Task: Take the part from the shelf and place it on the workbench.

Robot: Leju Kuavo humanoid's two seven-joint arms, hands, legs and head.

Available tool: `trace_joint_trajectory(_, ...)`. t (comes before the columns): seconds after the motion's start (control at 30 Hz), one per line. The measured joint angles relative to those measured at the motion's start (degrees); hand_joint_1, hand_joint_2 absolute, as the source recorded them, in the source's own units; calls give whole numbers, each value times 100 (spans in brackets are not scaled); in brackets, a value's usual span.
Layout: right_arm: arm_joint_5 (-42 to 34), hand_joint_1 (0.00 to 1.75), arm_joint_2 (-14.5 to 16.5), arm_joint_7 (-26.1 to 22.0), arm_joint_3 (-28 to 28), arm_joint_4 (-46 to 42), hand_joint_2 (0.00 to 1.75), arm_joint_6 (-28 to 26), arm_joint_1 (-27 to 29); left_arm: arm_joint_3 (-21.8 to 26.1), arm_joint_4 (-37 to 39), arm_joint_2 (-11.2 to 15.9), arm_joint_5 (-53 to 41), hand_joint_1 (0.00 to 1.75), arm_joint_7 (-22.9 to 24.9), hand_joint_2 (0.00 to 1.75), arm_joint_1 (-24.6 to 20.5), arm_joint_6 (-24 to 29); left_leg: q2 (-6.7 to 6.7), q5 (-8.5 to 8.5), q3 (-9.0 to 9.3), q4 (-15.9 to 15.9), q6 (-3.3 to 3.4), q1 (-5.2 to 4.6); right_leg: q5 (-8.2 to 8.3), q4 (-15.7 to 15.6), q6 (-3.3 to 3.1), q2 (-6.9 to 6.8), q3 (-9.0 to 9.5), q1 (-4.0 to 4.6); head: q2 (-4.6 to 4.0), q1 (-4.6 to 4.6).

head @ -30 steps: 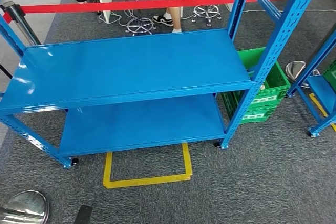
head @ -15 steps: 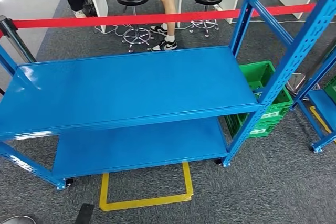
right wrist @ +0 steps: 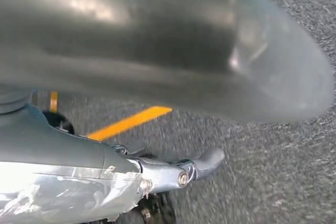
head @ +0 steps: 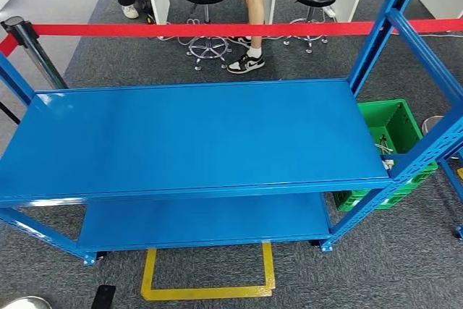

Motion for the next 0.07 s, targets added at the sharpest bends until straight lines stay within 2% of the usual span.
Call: trace_joint_trajectory(0.07, 0, 0, 14, 9, 28, -1, 0, -5, -25, 19, -1, 15, 0, 0, 14, 0, 15, 5, 29, -28, -12, 14, -47, -4, -10, -65, -38, -55, 48, -21, 0, -7)
